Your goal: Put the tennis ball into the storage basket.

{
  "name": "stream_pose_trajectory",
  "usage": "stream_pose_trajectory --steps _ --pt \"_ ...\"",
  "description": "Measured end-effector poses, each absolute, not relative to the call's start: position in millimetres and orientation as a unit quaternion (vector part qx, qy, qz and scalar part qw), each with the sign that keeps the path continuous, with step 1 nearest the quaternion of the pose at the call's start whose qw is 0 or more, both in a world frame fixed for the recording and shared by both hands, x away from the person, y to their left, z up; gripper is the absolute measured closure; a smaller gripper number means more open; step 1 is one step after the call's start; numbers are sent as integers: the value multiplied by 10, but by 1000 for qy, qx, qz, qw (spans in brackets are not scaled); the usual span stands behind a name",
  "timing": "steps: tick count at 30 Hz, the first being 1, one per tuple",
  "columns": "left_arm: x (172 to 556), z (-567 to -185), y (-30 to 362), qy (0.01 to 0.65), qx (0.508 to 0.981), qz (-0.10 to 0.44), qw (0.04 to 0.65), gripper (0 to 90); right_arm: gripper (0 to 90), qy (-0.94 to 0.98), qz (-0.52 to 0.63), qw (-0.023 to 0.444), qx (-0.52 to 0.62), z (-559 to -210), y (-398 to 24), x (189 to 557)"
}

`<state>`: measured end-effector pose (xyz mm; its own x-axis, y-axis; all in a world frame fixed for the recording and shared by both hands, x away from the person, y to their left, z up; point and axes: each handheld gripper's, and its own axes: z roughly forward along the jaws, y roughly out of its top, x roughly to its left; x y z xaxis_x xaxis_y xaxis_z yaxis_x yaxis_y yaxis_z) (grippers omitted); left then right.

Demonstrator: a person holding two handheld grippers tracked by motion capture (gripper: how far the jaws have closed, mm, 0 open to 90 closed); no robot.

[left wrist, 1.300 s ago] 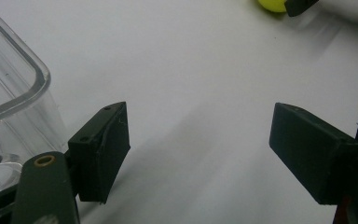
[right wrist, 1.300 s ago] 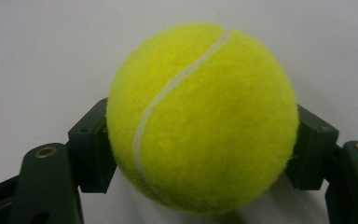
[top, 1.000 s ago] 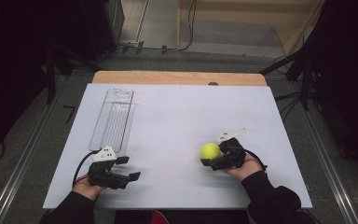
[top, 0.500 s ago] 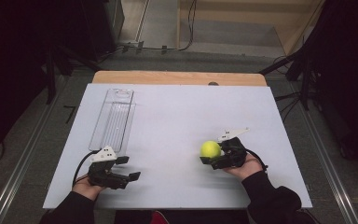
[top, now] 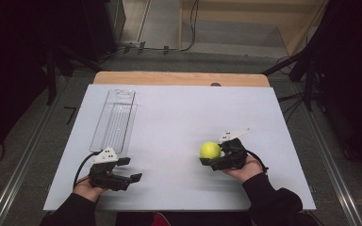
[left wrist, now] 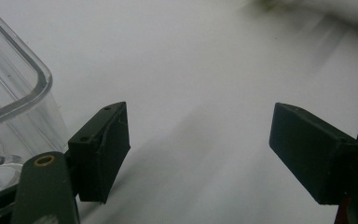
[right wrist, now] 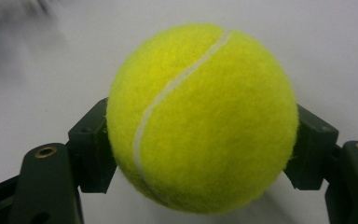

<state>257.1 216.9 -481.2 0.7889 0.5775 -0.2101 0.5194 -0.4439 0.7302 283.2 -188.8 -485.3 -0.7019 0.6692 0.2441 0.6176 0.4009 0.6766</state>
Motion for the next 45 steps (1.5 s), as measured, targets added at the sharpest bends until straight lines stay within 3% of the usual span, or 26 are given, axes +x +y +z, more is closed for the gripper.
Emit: stream_pose_trajectory --steps 45 --pt "2574 -4822 2152 320 850 34 416 208 235 830 414 19 373 -4775 -1419 2930"
